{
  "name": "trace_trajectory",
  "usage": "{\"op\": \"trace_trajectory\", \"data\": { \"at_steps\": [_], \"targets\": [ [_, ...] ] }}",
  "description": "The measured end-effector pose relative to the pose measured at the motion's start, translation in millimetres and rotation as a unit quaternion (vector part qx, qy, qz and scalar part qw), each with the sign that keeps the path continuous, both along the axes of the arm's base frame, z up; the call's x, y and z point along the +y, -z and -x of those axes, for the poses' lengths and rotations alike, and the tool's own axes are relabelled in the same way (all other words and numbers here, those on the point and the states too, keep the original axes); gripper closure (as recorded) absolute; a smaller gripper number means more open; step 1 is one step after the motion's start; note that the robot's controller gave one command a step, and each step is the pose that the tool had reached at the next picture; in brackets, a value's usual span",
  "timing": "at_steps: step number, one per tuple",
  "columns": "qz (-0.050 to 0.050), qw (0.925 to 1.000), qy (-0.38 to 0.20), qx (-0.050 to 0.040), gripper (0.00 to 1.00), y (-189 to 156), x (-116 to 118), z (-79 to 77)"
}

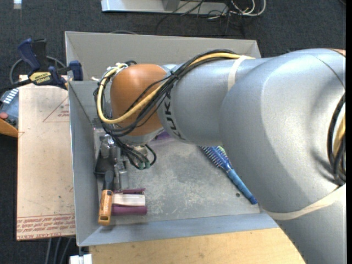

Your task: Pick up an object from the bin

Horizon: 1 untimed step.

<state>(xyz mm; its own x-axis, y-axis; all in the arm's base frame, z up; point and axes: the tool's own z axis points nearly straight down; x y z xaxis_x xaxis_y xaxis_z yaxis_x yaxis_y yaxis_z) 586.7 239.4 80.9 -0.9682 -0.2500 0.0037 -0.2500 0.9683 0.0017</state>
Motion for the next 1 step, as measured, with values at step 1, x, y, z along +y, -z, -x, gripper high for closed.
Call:
{"op": "trace_trajectory", "data": {
  "at_steps": [1],
  "targets": [
    [-0.001,1.0000,0.001,-0.0013,0.00,-2.9,0.3,-1.0]
  ]
}}
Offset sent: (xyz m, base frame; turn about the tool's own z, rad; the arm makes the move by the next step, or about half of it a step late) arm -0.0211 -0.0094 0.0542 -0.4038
